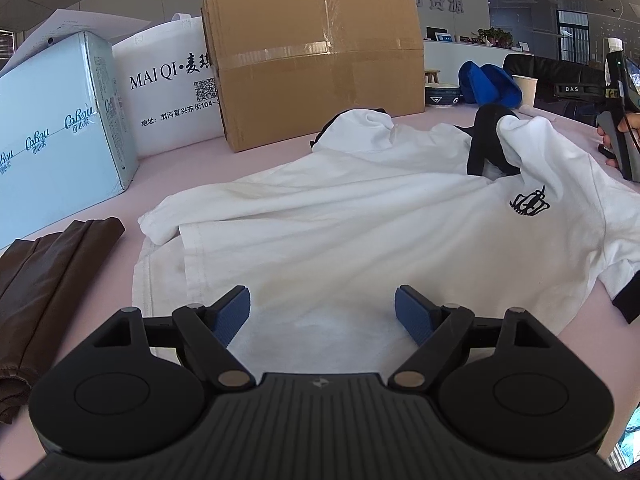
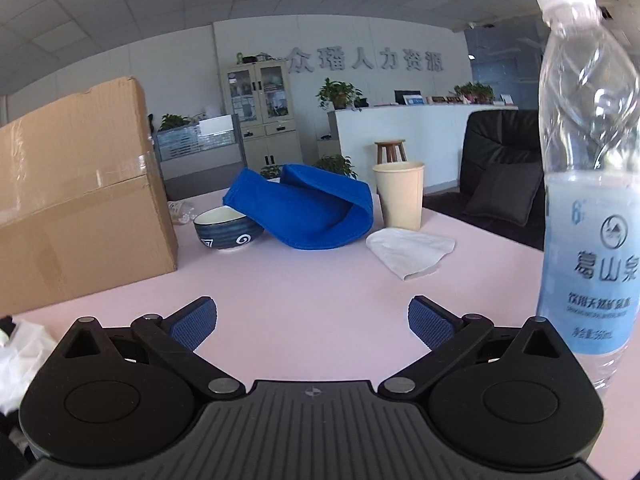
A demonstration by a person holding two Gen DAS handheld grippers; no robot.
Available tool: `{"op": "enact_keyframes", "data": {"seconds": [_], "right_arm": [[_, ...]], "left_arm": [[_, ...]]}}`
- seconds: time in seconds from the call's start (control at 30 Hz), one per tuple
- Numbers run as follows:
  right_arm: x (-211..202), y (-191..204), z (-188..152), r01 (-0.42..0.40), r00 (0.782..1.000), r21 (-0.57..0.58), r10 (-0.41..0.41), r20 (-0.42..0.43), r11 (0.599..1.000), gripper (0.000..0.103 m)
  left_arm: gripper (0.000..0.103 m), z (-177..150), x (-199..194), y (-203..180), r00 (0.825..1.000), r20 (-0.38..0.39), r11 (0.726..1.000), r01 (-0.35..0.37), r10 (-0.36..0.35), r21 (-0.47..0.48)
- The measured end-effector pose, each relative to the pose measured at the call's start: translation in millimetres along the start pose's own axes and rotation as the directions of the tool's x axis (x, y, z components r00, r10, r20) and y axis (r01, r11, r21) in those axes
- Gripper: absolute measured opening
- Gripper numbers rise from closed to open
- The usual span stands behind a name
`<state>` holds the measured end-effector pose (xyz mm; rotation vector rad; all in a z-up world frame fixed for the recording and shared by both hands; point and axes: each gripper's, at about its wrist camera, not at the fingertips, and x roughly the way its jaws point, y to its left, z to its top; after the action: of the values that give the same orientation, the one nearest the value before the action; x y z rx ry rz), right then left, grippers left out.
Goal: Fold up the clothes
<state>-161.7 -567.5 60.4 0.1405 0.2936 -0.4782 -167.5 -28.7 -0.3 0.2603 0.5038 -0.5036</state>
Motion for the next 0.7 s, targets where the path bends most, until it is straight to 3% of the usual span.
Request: {"op": "enact_keyframes", "data": {"seconds": [0.13, 0.3, 0.43, 0.53, 0.7], "right_arm": [[-15.7, 36.6, -3.0, -0.021, 1.000, -0.116, 0.019, -0.014, 0.993, 0.103], [-41.6, 114.5, -1.7, -0.049, 0.998, -0.288, 0.061, 0.032, 0.956, 0.103], [-65.6, 161.6, 7.1, -0.147, 0.989, -0.303, 0.134, -0.064, 0.941, 0.103], [-87.7, 193.4, 8.1, -0.223, 0.972, -0.340, 0.180, -0.154, 0.913, 0.103], [-131.1, 223.1, -6.0, -0.261, 0.962, -0.426, 0.198, -0.188, 0.866, 0.103]], "left_arm": [[0.080, 0.5, 0.5, -0.2, 1.000, -0.004, 1.000, 0.003, -0.003, -0.004], [0.080, -0.4, -2.0, -5.2, 1.000, 0.010, 1.000, -0.014, 0.013, 0.024], [0.080, -0.9, -3.8, -4.9, 1.000, 0.023, 0.999, 0.018, -0.019, 0.035], [0.081, -0.5, -2.9, 3.5, 0.998, 0.019, 0.998, 0.054, -0.054, -0.013], [0.081, -1.1, -2.7, 9.7, 0.998, 0.016, 0.996, 0.064, -0.063, -0.058]]}}
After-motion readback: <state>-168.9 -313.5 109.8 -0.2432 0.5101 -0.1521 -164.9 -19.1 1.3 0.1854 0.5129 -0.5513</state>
